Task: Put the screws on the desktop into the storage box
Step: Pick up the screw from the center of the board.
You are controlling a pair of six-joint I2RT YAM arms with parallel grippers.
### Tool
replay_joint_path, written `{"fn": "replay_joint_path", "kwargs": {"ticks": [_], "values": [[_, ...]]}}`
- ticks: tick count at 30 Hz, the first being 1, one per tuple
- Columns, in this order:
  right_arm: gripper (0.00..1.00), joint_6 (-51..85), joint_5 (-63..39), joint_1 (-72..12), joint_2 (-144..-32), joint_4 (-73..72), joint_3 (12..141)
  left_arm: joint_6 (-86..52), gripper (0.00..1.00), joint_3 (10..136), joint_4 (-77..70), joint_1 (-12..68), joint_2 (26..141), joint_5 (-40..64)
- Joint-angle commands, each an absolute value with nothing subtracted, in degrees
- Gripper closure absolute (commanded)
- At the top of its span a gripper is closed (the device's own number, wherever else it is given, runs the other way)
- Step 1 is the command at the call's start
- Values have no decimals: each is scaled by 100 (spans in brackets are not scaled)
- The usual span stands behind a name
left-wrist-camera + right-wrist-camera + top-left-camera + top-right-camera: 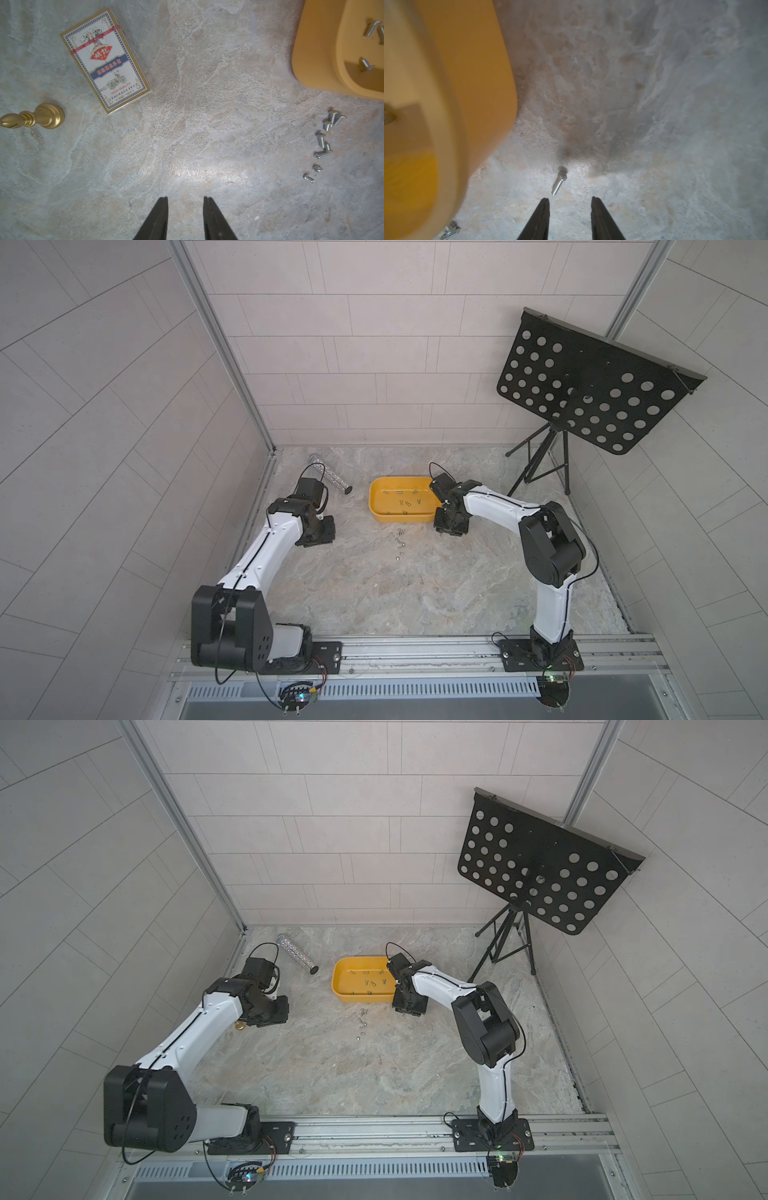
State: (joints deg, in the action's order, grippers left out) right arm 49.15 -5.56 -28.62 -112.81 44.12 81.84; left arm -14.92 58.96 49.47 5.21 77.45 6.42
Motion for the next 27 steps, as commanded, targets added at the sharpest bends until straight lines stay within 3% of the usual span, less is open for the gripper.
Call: {"fn": "replay_joint_path", "kwargs": {"ticks": [1,21,27], "values": [[61,5019,-545,-2911,-11416,4482,8348,-1418,65,5863,4952,467,7748,614],[63,4913,-379,-2992,-11918,4616,8569,-1415,65,5862,4949,473,7768,642],[70,4869,-246,-2994,-11861,4693,8552,-1420,65,5862,4944,468,7761,643]]}}
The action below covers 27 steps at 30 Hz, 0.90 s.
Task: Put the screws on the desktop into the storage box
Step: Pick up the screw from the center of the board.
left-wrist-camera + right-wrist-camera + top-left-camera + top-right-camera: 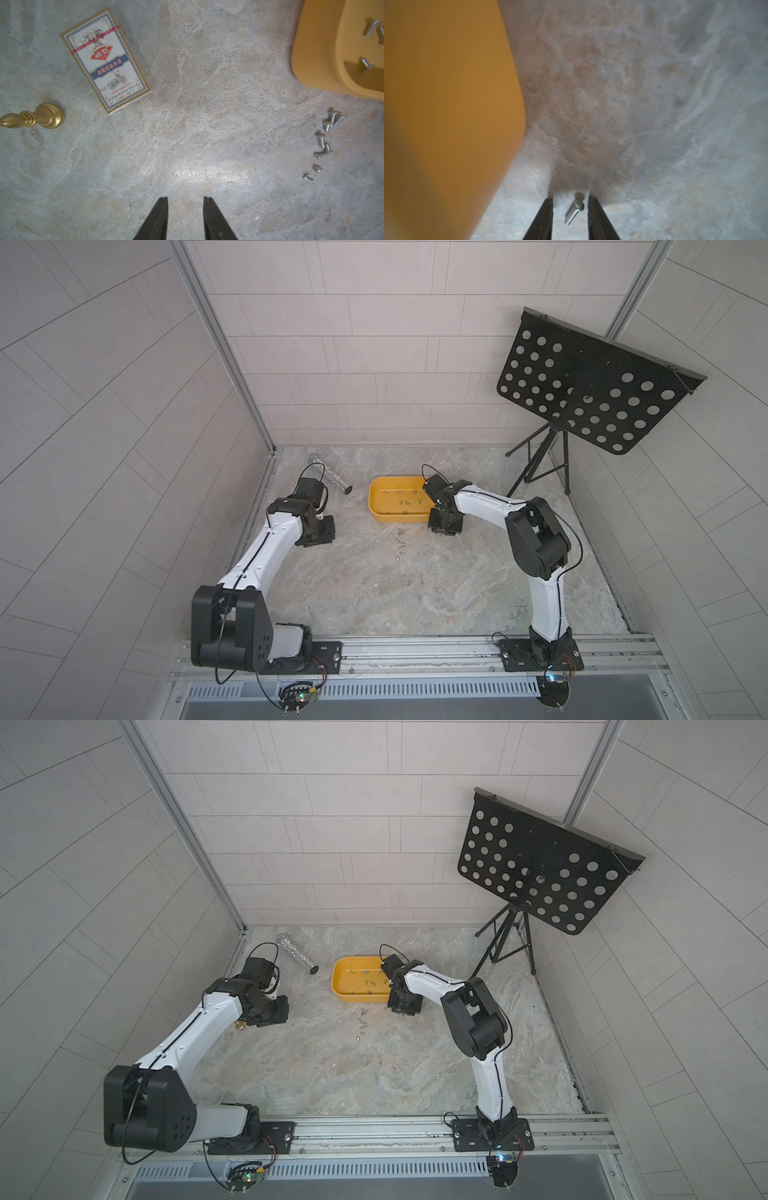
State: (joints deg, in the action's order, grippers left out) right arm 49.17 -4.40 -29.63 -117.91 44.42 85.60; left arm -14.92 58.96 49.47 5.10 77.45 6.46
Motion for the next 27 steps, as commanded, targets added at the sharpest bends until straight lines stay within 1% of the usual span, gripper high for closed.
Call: {"fn": "replay_joint_path", "kwargs": {"ticks": [1,9,17,22,27], "values": [[71,4864,-238,-2996,-11848,4702,8535,-1416,65,5861,4948,462,7768,642],[81,4902,-220,-2984,-11742,4667,8343,-1419,65,5854,4954,471,7756,641],[86,4902,-247,-2980,-11725,4631,8292,-1420,65,5854,4952,470,7757,629],[94,4910,-251,-2980,-11709,4614,8271,-1410,65,5854,4957,468,7752,630],[98,4879,-246,-2985,-11630,4618,8246,-1415,65,5854,4949,470,7754,624]]}}
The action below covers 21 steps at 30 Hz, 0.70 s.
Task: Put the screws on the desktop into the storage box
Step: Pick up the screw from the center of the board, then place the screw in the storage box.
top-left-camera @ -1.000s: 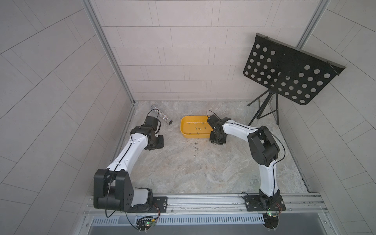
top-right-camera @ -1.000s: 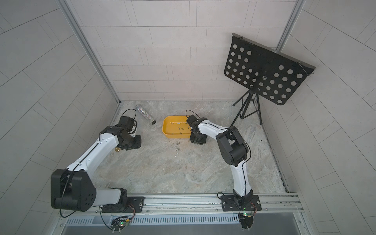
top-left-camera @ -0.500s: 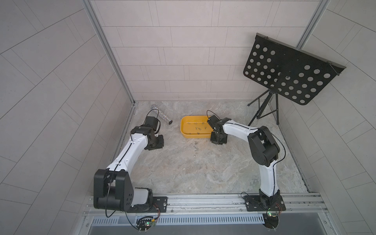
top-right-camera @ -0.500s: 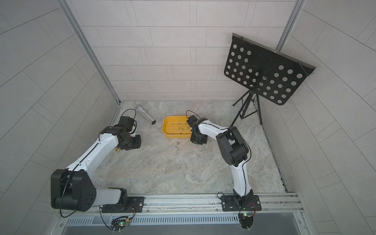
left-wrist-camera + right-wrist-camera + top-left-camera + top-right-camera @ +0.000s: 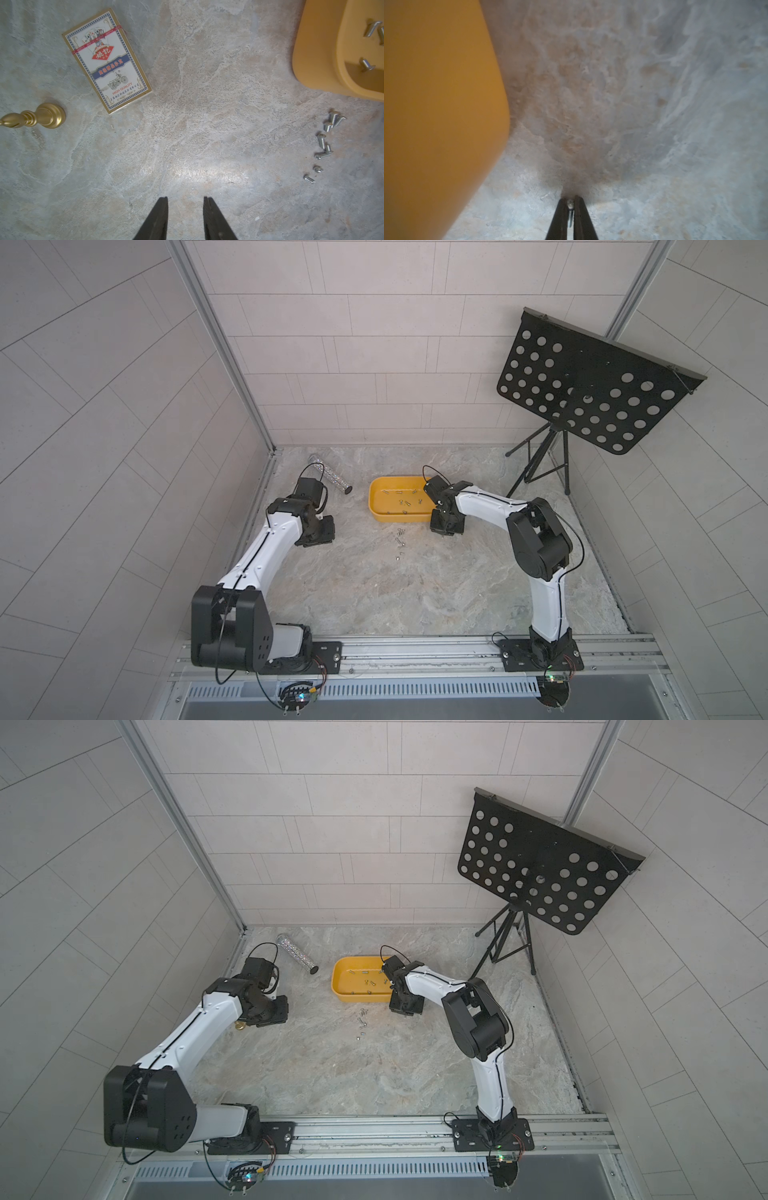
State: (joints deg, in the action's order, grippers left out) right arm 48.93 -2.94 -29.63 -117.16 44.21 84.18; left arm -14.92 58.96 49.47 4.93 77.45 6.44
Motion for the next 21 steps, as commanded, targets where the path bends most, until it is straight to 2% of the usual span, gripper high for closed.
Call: {"fn": "replay_joint_path", "kwargs": {"ticks": [1,21], "values": [[99,4864,-238,-2980,-11595,4617,8244,-1415,65,5856,4954,477,7759,620],[100,4431,69,-2973,-10045,5186,8074,-1415,65,5847,4961,473,7753,584]]}}
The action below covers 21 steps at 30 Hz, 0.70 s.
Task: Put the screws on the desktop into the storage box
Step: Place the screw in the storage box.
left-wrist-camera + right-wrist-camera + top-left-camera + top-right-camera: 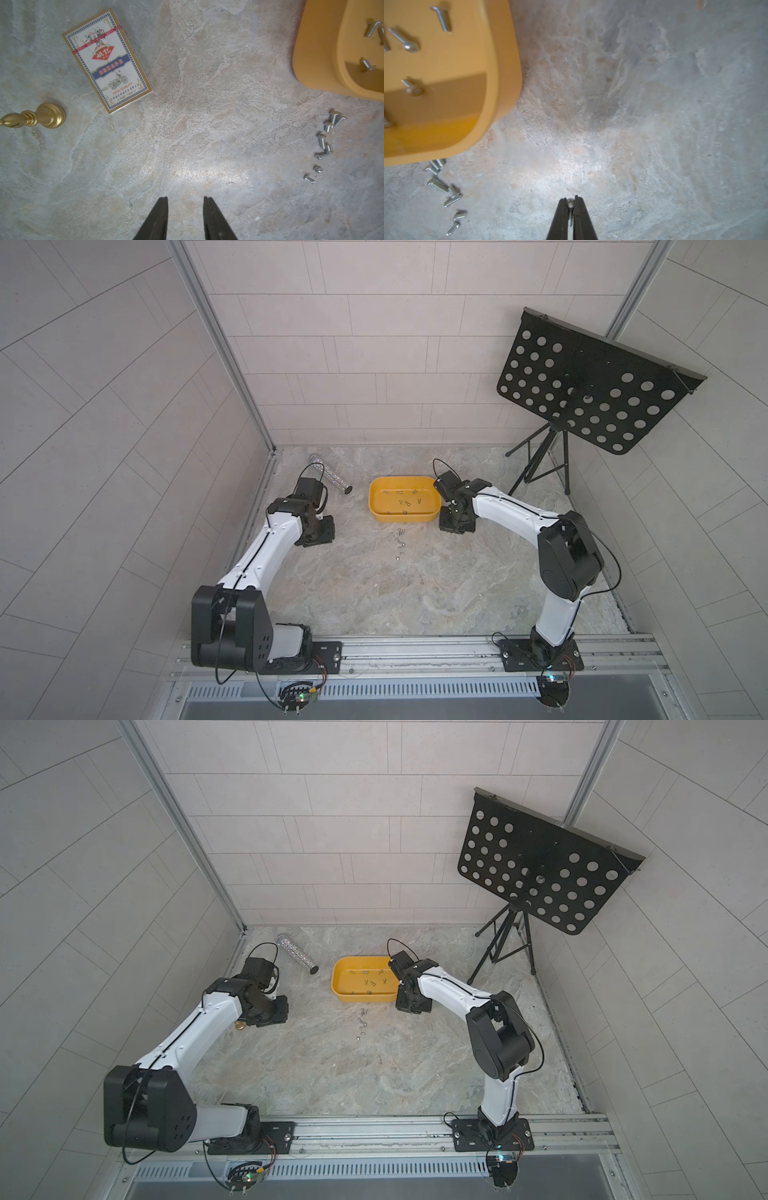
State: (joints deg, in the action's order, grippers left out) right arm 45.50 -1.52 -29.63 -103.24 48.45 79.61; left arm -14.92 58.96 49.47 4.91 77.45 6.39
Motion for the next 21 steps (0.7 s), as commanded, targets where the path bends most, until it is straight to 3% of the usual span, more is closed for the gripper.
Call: {"fn": "replay_joint_path", "kwargs": {"ticks": [1,12,21], "values": [[100,4411,71,-2972,-9997,5246,8183,-1415,65,5847,4961,471,7744,586],[100,4324,45,-2971,-10336,5654,9691,-1411,65,5858,4957,476,7752,623],[100,4280,-74,-3010,-11541,6041,11391,-1406,65,5846,4950,467,7772,637]]}}
